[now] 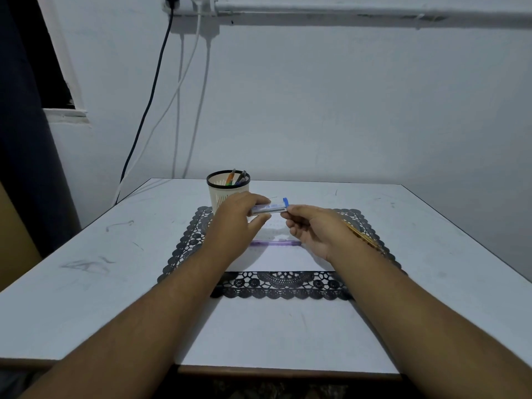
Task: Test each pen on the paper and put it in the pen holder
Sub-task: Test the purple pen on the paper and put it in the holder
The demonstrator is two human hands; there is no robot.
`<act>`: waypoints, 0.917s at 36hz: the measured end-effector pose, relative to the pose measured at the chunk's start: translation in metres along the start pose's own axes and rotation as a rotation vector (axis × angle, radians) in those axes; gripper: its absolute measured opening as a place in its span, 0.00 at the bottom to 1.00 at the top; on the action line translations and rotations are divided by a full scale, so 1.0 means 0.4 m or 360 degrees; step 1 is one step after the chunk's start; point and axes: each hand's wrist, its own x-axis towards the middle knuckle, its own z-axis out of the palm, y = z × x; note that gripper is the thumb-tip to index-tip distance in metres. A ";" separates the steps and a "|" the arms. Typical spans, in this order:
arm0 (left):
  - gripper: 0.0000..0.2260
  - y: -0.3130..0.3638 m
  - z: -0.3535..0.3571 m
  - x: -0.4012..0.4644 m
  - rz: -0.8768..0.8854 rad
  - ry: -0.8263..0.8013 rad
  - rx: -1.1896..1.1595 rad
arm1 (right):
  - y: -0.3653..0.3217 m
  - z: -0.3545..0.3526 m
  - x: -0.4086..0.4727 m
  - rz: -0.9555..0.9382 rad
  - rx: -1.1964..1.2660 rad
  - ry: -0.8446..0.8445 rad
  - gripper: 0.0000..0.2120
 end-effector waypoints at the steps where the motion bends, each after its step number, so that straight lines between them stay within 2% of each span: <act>1: 0.11 0.001 -0.002 0.000 -0.0041 -0.0004 -0.0071 | 0.004 0.001 0.003 0.0048 0.0016 -0.0008 0.04; 6: 0.10 0.004 -0.005 0.002 -0.0303 -0.0064 -0.0570 | 0.017 0.008 0.013 0.0223 0.0114 -0.0074 0.02; 12: 0.08 0.012 -0.001 0.002 -0.0363 -0.0105 -0.0777 | 0.023 0.021 0.011 0.0250 0.0246 -0.0065 0.02; 23: 0.09 0.001 -0.002 -0.004 -0.0418 -0.0099 -0.0820 | 0.019 0.021 0.009 0.0251 0.0335 -0.0043 0.02; 29: 0.10 0.008 -0.008 -0.002 -0.0354 -0.0075 -0.0655 | 0.011 0.016 0.005 0.0167 0.0329 -0.0018 0.04; 33: 0.11 0.005 -0.007 -0.001 -0.0271 -0.0058 -0.0403 | 0.007 0.012 0.000 -0.0034 0.0160 0.0019 0.04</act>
